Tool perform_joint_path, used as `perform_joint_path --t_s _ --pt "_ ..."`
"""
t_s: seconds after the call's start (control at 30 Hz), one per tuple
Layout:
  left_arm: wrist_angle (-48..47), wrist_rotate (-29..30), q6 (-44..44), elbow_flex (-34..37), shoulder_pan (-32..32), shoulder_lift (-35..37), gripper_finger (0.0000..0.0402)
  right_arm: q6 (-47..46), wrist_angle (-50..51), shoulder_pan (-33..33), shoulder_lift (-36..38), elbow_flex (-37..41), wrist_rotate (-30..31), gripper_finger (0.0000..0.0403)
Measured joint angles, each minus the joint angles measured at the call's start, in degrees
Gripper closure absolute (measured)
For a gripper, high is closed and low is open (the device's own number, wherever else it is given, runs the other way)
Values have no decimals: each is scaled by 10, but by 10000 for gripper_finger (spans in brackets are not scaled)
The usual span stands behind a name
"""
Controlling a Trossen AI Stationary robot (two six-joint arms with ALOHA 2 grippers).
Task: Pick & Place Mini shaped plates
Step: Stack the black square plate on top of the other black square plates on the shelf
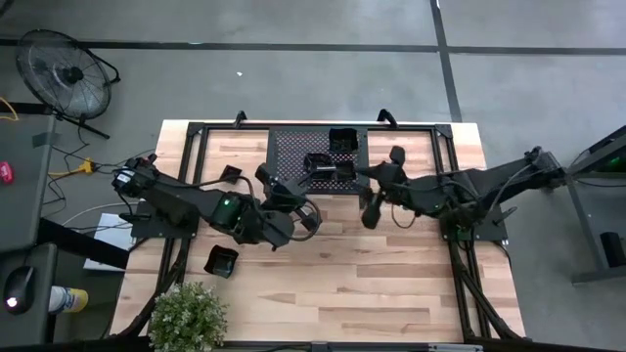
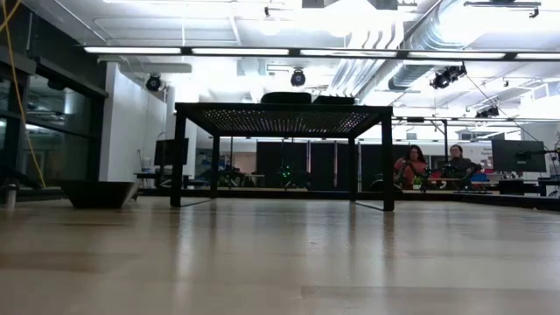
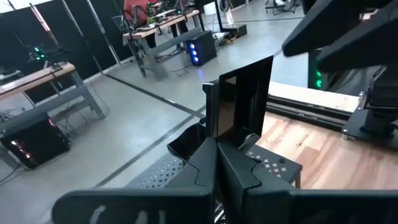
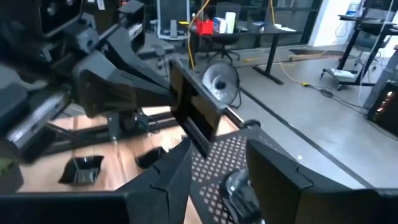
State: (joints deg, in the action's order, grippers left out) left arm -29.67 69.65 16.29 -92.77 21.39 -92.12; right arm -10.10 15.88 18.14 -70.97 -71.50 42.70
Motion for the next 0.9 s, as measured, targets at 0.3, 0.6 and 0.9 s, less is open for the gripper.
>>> perform_joint_path --t_s 0.3,0.6,0.9 --pt "0 5 -13 0 0 0 401 -44 -26 -25 -30 0 -16 257" --pt "-3 2 -17 0 0 0 401 -70 -38 -46 -34 0 -43 265" --pt "-4 2 -17 0 0 0 401 -90 -40 -62 -38 0 -74 272"
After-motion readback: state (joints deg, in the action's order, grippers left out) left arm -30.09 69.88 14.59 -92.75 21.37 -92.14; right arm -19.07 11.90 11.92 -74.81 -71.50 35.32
